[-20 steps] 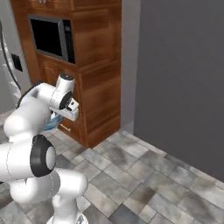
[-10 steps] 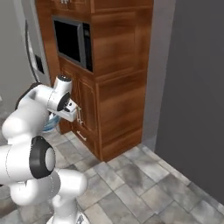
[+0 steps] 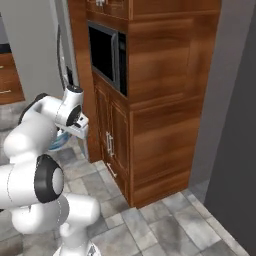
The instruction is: Pick the chicken drumstick and cucumber from their plates and place them in the bowl. Then put the bowl in the fridge.
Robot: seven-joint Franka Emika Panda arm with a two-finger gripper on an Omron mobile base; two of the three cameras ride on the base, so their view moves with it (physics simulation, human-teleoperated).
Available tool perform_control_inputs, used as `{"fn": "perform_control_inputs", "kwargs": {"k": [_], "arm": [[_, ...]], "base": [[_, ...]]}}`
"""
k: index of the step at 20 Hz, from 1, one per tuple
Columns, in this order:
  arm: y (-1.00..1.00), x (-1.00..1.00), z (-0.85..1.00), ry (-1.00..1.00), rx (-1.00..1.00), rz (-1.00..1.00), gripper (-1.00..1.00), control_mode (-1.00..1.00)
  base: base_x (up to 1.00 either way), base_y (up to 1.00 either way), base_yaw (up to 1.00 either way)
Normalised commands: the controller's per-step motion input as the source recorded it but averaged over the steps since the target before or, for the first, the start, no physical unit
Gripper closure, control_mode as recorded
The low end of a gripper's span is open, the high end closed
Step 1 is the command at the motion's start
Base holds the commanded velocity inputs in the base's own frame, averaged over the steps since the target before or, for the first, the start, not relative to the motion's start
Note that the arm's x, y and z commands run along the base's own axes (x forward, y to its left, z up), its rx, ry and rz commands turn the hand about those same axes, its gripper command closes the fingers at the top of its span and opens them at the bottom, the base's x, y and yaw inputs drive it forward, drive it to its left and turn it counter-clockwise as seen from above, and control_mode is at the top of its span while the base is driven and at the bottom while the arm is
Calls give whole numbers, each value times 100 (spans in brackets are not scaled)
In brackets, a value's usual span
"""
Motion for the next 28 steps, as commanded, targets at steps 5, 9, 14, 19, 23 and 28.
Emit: {"fn": "perform_control_inputs", "kwargs": {"k": [5,9,14,19,23,28], "arm": [[0,0,0,0,0,0,100,100],[0,0,0,0,0,0,100,100],[0,0,0,0,0,0,100,100],[0,0,0,0,0,0,100,100],[0,0,0,0,0,0,100,100],[0,0,0,0,0,0,100,100]], "base": [[75,4,39],[82,12,29],[89,20,19],[93,24,13],[94,24,7],[78,24,-17]]}}
